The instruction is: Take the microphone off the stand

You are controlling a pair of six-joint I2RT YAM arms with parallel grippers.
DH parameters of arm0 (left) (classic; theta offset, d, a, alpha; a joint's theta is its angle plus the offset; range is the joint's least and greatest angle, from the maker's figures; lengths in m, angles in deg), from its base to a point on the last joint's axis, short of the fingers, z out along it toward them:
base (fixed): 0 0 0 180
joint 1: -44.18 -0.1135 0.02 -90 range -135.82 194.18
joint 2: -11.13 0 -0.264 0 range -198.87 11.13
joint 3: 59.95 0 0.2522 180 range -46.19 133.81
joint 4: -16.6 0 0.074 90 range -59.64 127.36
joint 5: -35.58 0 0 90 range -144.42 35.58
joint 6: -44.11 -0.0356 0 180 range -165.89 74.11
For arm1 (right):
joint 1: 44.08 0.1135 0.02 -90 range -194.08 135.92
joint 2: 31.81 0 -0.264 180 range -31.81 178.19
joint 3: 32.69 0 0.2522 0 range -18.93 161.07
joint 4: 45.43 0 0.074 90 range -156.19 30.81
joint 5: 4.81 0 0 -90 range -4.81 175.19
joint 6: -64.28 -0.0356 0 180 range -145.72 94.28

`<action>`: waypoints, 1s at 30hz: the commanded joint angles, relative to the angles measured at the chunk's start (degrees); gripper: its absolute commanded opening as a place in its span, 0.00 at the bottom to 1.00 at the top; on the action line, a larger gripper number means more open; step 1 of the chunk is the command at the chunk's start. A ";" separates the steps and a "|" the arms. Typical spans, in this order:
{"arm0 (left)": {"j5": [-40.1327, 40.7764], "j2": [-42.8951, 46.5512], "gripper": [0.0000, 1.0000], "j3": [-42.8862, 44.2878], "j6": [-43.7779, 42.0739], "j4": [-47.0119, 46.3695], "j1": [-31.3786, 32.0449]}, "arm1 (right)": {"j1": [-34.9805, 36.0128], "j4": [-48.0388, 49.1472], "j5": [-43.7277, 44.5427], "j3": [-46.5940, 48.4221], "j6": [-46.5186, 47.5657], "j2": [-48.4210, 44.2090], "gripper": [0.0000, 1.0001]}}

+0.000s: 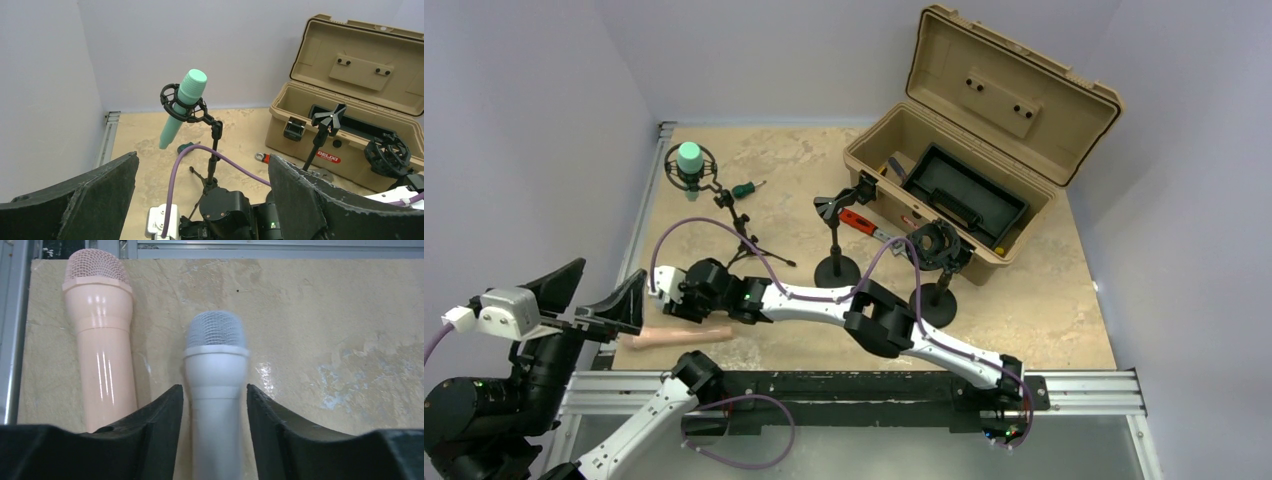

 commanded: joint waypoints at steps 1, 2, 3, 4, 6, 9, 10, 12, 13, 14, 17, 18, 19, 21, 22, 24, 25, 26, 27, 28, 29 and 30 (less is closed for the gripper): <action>-1.68 -1.01 0.98 -0.98 1.74 -1.10 -0.21 | 0.04 2.93 -3.49 3.09 -1.03 -0.75 0.51; -1.79 -1.08 0.98 -1.08 1.98 -1.13 -0.21 | 0.01 2.82 -3.55 3.19 -1.12 -0.82 0.54; -1.81 -1.19 0.98 -1.18 2.18 -1.08 -0.21 | 0.05 2.61 -3.56 3.28 -1.32 -0.88 0.56; -1.87 -1.23 0.98 -1.22 2.36 -1.05 -0.21 | 0.06 2.52 -3.56 3.23 -1.43 -1.15 0.58; -2.06 -1.34 0.98 -1.24 2.65 -1.13 -0.20 | 0.01 1.99 -3.06 3.36 -1.69 -1.84 0.60; -2.16 -1.52 0.98 -1.12 2.98 -1.30 -0.15 | 0.04 0.93 -1.51 3.27 -2.21 -4.20 0.62; -2.16 -1.57 0.98 -1.07 3.09 -1.38 -0.15 | 0.01 0.58 -0.78 3.05 -2.55 -5.37 0.62; -2.31 -1.74 0.98 -0.90 3.26 -1.53 -0.21 | 0.03 -1.03 0.60 1.89 -3.38 -8.30 0.62; -2.33 -1.71 0.98 -0.79 3.34 -1.64 -0.17 | -0.07 -1.35 1.32 0.80 -3.95 -10.01 0.62; -2.34 -1.75 0.98 -0.74 3.33 -1.78 -0.20 | -0.03 -1.49 1.91 -0.87 -4.65 -12.21 0.62; -2.26 -1.66 0.98 -0.70 3.15 -2.26 -0.21 | -0.23 -2.03 2.59 -6.01 -6.51 -18.75 0.63; -2.25 -1.63 0.98 -0.70 3.13 -2.46 -0.20 | -0.37 -2.57 3.36 -7.36 -7.33 -20.69 0.63; -2.17 -1.55 0.98 -0.70 3.08 -2.72 -0.21 | -0.54 -3.23 3.73 -8.76 -8.31 -22.78 0.63; -2.16 -1.26 0.98 -0.70 3.10 -3.36 -0.19 | -0.92 -4.57 4.13 -11.86 -9.89 -26.87 0.62; -2.16 -1.11 0.98 -0.80 3.24 -3.66 -0.21 | -1.10 -4.82 5.02 -13.99 -10.66 -29.31 0.62; -2.28 -0.65 0.98 -1.22 3.73 -4.66 -0.21 | -1.59 -5.10 6.25 -18.22 -11.96 -35.16 0.62; -2.37 -0.43 0.98 -1.81 4.09 -5.33 -0.21 | -1.88 -5.19 6.47 -20.34 -12.90 -37.78 0.62; -2.48 -0.32 0.98 -2.34 4.43 -5.87 -0.15 | -2.26 -5.33 6.52 -22.30 -14.18 -40.47 0.62; -2.63 -0.36 0.98 -2.83 4.73 -6.37 -0.20 | -2.81 -5.21 6.46 -24.53 -14.96 -43.13 0.63; -2.80 -0.36 0.98 -3.40 5.05 -6.84 -0.17 | -3.45 -5.28 6.28 -26.84 -15.82 -45.85 0.63; -2.98 -0.50 0.98 -3.95 5.40 -7.19 -0.21 | -4.29 -5.33 5.95 -29.14 -16.65 -48.51 0.63; -3.12 -0.75 0.98 -4.48 5.81 -7.41 -0.17 | -5.17 -5.34 5.27 -31.56 -17.47 -51.44 0.63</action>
